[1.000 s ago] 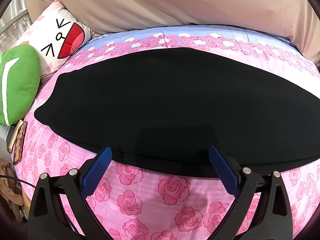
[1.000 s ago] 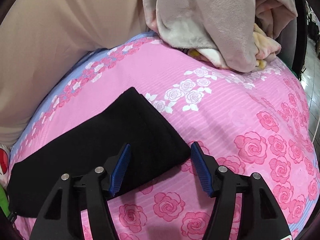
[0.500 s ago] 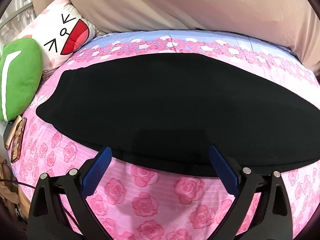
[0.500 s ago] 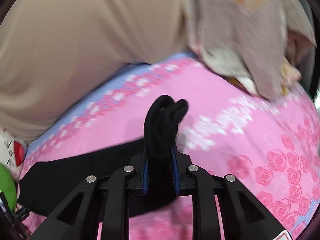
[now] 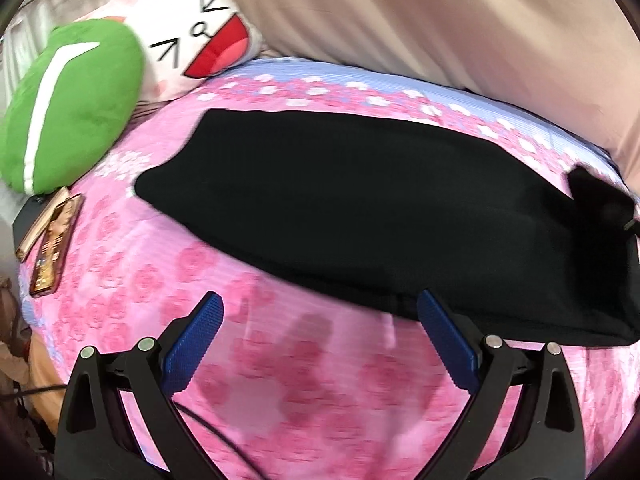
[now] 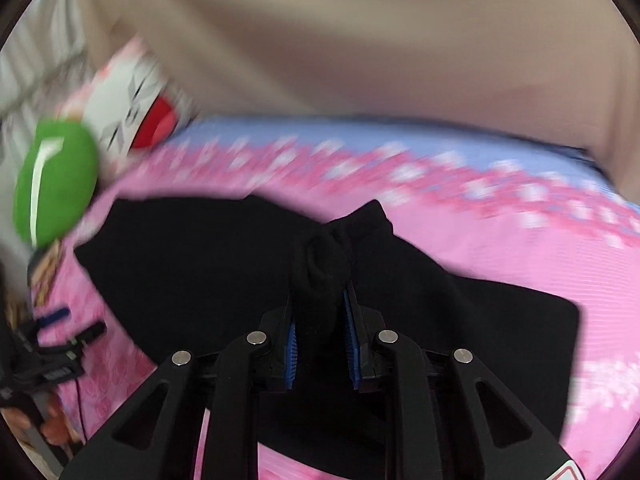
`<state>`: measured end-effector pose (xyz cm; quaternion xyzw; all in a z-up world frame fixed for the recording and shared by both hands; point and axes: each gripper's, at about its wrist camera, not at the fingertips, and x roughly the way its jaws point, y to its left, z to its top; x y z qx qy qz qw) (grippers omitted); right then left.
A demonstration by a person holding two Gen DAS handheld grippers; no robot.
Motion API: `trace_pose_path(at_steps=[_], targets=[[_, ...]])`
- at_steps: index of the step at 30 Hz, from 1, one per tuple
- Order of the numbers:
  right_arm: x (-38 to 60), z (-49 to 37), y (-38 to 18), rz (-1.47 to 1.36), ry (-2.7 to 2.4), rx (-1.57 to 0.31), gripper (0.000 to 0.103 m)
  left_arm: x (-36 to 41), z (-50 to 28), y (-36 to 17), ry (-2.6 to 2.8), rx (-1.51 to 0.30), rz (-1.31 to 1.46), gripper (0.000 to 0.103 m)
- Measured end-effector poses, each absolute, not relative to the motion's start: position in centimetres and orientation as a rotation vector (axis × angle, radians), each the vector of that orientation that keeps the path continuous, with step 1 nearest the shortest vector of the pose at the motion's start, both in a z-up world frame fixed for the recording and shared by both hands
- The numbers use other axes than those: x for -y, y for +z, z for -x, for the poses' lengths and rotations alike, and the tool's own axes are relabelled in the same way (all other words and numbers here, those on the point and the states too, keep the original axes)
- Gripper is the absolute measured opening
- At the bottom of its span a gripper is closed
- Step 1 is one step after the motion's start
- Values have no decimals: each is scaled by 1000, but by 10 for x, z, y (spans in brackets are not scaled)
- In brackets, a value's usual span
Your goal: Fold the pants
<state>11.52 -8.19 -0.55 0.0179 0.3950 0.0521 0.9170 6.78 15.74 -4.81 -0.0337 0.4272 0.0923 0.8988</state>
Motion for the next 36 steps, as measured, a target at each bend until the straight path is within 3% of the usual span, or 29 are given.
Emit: trace_pose_path(at_steps=[4,7,10,14,18,23,31,33,36], targets=[[24,-126,-53,166,64,-875,36,-183,-66,-50,219,-883,96,96],[24,-107,-44,181,82,-843,43,-198,-67,-53,227,-887,128,96],[63,-78,-16,53,72,-797,45,-212,-69,-55,236,-890,165,96],[155,-28,2,-71,-149,-770,56,-212,-73,-56,230,-891,180,96],[242,10,-22,-302,-280,-831,57,-189,-78,-53,179,-879,181,96],[259,13,-50,-415,-211,-849,57,-171,-86,-57,97,-906,280,96],[238,-4,-66,-418,-133,-841,59,-251,-110,-54,247,-870,479,96],[240,-2,-66,-426,-128,-833,56,-279,-126,-61,277,-876,555,96],[241,1,-66,-451,-122,-814,42,-304,-151,-75,264,-912,631,96]])
